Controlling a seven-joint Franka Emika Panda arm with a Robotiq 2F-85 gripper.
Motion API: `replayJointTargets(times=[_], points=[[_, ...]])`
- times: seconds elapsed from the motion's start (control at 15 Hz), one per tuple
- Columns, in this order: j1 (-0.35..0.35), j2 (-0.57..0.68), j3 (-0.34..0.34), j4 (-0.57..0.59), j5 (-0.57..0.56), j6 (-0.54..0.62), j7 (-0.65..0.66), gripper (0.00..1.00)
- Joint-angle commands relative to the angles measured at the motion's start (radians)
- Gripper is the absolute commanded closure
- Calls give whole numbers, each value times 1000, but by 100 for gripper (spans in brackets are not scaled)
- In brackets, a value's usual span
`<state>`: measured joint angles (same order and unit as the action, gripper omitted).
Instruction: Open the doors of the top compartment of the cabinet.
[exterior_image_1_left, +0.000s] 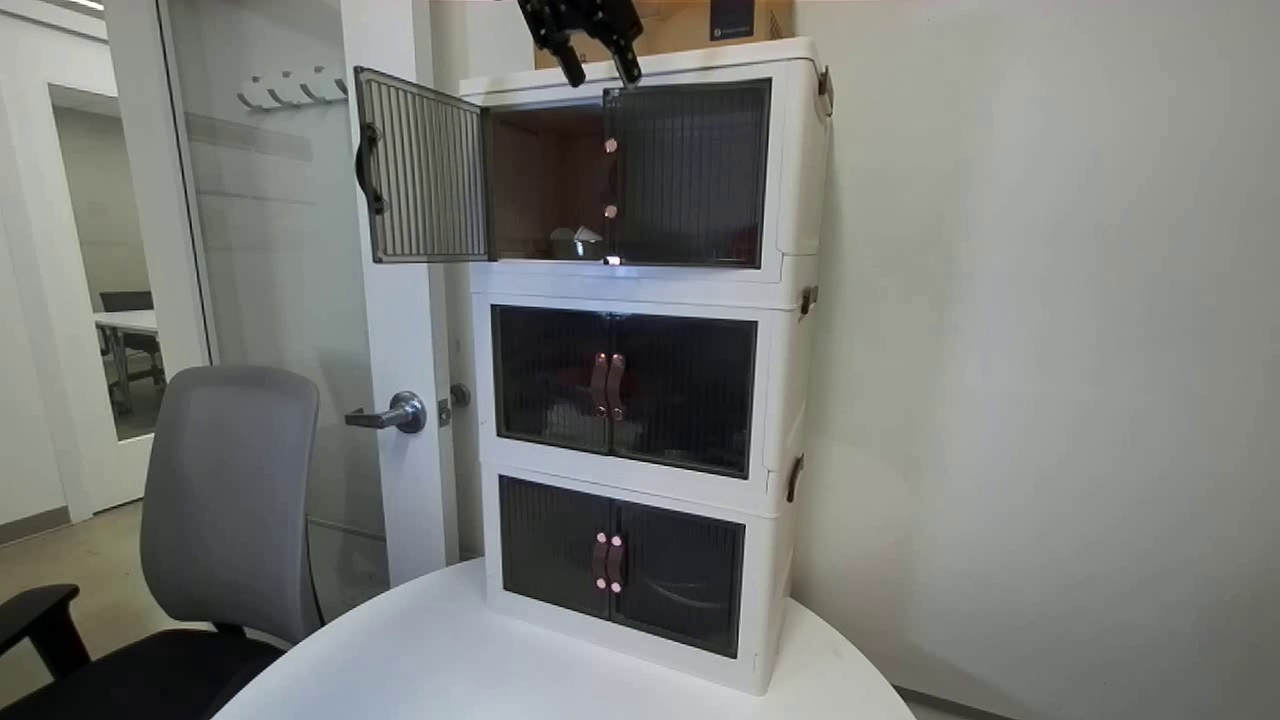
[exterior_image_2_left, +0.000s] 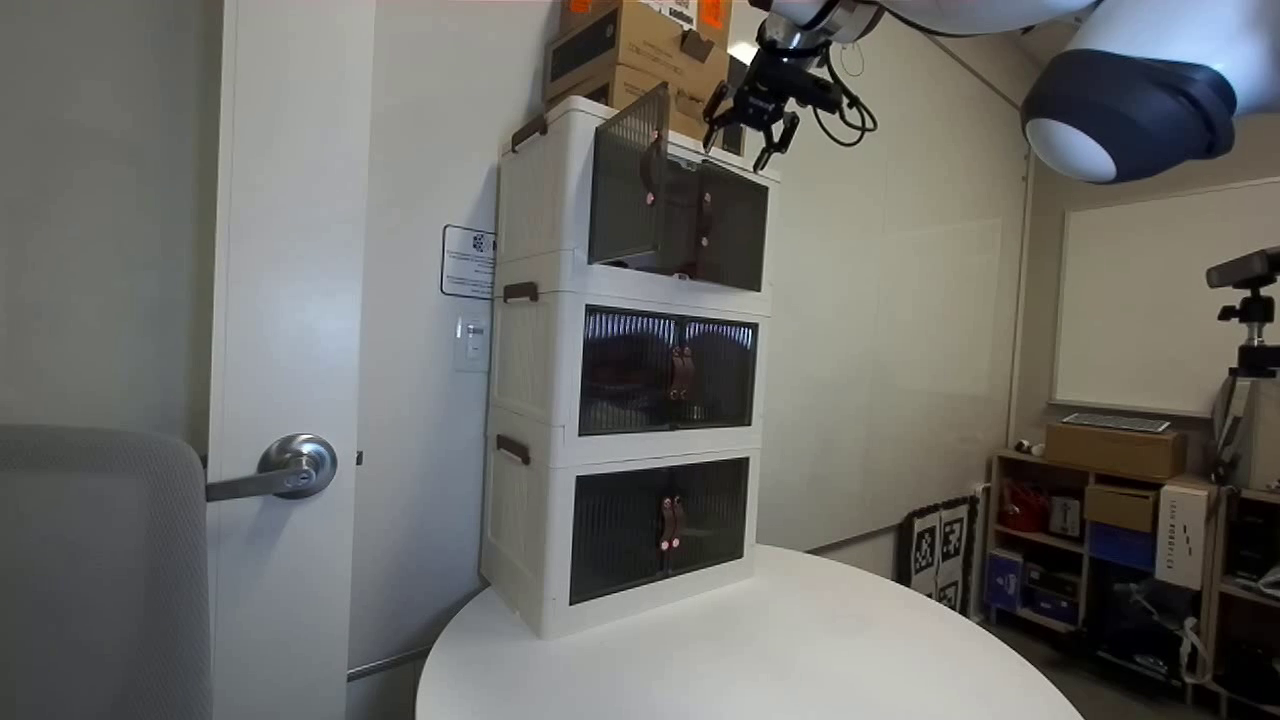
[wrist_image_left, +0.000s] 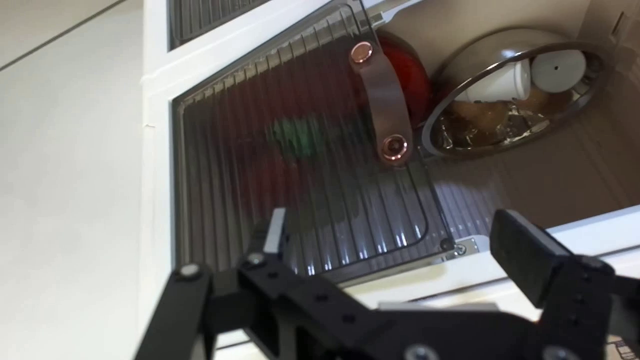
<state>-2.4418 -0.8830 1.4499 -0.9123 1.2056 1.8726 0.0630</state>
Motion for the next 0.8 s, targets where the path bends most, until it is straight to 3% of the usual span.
replayJointTargets(times=[0.0,0.73], points=[[-18,-15,3,40,-67,5,101,0],[-21,-49,16,89,-169,57,243,0]])
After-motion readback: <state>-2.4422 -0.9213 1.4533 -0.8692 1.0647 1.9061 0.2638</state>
